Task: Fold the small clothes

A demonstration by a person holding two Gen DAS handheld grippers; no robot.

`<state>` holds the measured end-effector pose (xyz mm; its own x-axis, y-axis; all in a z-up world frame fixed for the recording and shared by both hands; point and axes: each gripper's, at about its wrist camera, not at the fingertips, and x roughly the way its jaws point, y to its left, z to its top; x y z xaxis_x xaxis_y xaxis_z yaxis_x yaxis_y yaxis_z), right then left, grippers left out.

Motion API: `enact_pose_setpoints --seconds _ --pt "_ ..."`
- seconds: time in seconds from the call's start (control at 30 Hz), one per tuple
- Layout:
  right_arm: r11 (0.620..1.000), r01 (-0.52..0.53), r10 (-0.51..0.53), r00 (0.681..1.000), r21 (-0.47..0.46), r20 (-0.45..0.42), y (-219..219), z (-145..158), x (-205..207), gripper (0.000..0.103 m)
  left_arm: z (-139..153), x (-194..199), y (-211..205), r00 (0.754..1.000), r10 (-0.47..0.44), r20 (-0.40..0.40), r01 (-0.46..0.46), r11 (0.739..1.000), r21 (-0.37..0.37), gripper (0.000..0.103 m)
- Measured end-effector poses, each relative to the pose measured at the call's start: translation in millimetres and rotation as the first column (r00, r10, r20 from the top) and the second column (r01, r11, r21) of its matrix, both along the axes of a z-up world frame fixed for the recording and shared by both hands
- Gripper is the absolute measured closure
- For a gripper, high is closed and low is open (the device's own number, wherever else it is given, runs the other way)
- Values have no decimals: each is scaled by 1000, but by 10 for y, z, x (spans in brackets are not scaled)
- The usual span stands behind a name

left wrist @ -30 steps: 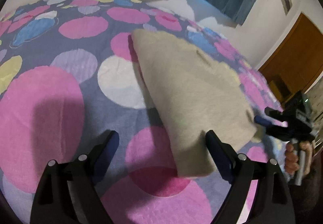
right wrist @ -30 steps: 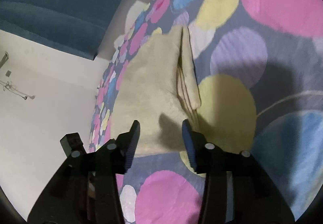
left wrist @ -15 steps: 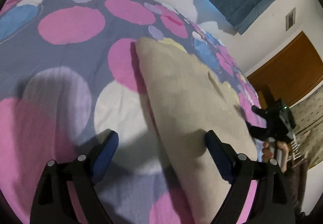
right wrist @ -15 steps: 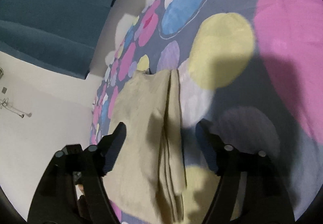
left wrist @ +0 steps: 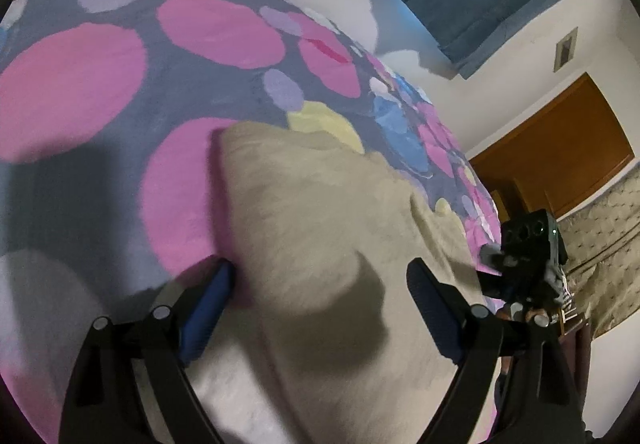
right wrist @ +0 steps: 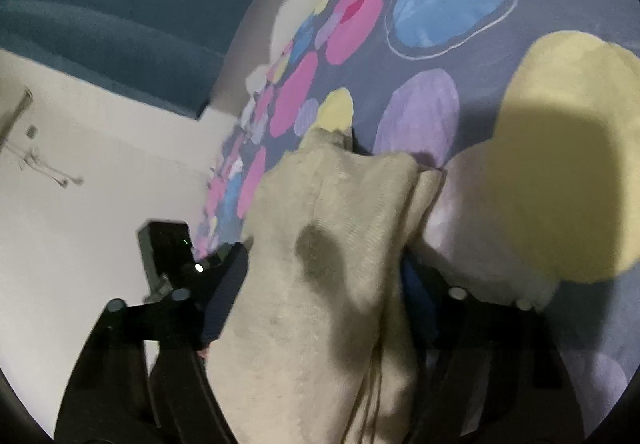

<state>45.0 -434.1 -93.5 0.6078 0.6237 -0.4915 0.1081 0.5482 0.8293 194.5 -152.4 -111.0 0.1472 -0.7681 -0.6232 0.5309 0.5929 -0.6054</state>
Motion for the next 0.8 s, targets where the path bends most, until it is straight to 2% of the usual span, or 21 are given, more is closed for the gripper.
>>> enact_pose_setpoints --seconds 0.03,0.07,0.1,0.13,0.2,0.3,0.47,0.67,0.8 --pt "1000 0 0 1000 -14 -13 12 -27 30 53 -5 9 -56 1000 -8 16 8 1000 3 17" --pt "1000 -1 1 1000 -16 -30 13 -73 57 70 -6 13 -99 999 -14 32 14 1000 10 19" --pt "1000 1 -1 999 2 -39 4 -123 63 77 -5 20 -132 999 -17 45 16 1000 18 25" --pt "1000 7 -6 1000 18 -31 -7 -153 51 80 -6 25 -151 999 -13 53 11 999 30 29" --pt "1000 4 -4 1000 8 -12 -4 -141 36 82 -8 25 -182 997 -4 74 -2 997 83 58" --pt "999 5 -5 1000 -45 2 48 -63 6 83 28 -12 -212 993 -6 121 -10 992 126 68" --pt "995 18 -12 998 -97 62 115 134 -79 86 190 -169 -228 971 5 237 -54 979 197 79" --pt "992 19 -3 991 -123 131 274 429 -201 87 474 -282 -34 958 62 279 -106 984 146 84" --pt "989 15 11 985 -147 173 423 608 -176 87 668 -405 68 938 76 338 -131 981 142 85"
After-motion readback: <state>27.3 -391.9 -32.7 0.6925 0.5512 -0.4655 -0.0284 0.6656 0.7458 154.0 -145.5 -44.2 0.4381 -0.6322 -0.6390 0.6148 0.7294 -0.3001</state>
